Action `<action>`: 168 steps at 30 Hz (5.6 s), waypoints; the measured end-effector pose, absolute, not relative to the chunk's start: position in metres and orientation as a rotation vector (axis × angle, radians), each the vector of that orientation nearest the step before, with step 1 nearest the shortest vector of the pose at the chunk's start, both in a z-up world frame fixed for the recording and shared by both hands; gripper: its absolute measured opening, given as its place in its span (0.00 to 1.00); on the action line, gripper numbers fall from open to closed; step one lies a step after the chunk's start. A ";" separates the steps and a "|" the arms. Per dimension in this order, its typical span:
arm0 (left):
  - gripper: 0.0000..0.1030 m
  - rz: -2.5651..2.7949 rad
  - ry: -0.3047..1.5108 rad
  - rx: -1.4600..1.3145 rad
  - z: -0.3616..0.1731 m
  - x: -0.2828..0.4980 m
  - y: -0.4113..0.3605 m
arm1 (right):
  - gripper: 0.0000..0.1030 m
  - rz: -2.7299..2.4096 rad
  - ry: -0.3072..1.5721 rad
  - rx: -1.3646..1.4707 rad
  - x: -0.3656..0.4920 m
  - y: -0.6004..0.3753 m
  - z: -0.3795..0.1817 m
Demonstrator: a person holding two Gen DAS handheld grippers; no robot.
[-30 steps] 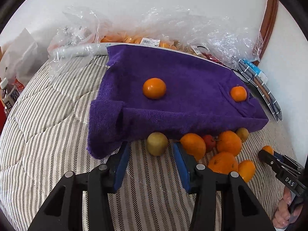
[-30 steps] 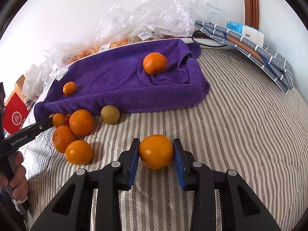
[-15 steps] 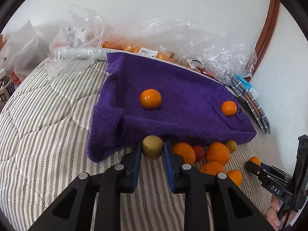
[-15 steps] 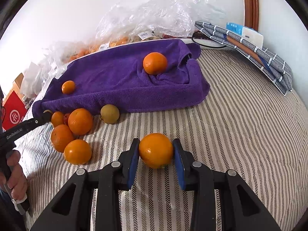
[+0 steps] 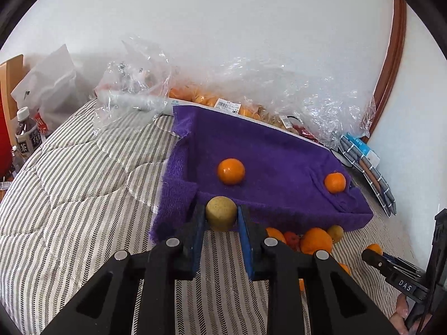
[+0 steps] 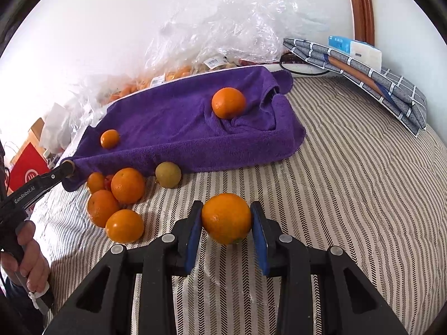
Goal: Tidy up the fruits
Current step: 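Carry the orange with the right tool while the left tool carries the yellow-green fruit onto the towel, then open the right tool on the towel while the left tool releases the yellow-green fruit there, then close the right tool on an elongated orange on the cover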
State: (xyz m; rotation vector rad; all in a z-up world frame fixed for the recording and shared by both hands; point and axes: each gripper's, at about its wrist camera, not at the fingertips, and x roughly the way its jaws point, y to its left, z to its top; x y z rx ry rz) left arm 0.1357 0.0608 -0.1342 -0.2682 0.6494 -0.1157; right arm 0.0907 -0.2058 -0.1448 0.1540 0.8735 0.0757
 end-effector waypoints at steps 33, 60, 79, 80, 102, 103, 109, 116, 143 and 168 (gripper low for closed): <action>0.22 -0.140 0.576 -0.261 -0.081 0.161 0.059 | 0.33 0.120 0.702 0.129 0.129 -0.195 -0.085; 0.22 -0.088 0.703 -0.239 -0.135 0.214 0.039 | 0.33 0.110 0.781 0.156 0.189 -0.187 -0.136; 0.22 -0.084 0.710 -0.210 -0.136 0.217 0.036 | 0.33 0.090 0.810 0.148 0.193 -0.185 -0.142; 0.22 -0.084 0.709 -0.212 -0.136 0.217 0.037 | 0.33 0.091 0.809 0.150 0.193 -0.186 -0.142; 0.27 -0.082 0.708 -0.211 -0.137 0.216 0.037 | 0.53 0.079 0.696 0.141 0.175 -0.182 -0.128; 0.27 -0.082 0.701 -0.204 -0.136 0.215 0.036 | 0.52 0.084 0.690 0.135 0.174 -0.180 -0.127; 0.31 -0.066 0.671 -0.179 -0.131 0.210 0.033 | 0.53 0.076 0.667 0.095 0.169 -0.174 -0.124; 0.31 -0.032 0.652 -0.237 -0.130 0.207 0.046 | 0.53 0.062 0.648 0.098 0.163 -0.174 -0.121; 0.50 0.009 0.603 -0.243 -0.126 0.124 0.090 | 0.49 0.280 0.935 0.153 0.091 -0.133 -0.149; 0.54 -0.281 0.797 -0.168 -0.147 0.140 0.025 | 0.42 0.113 0.818 0.067 0.075 -0.186 -0.134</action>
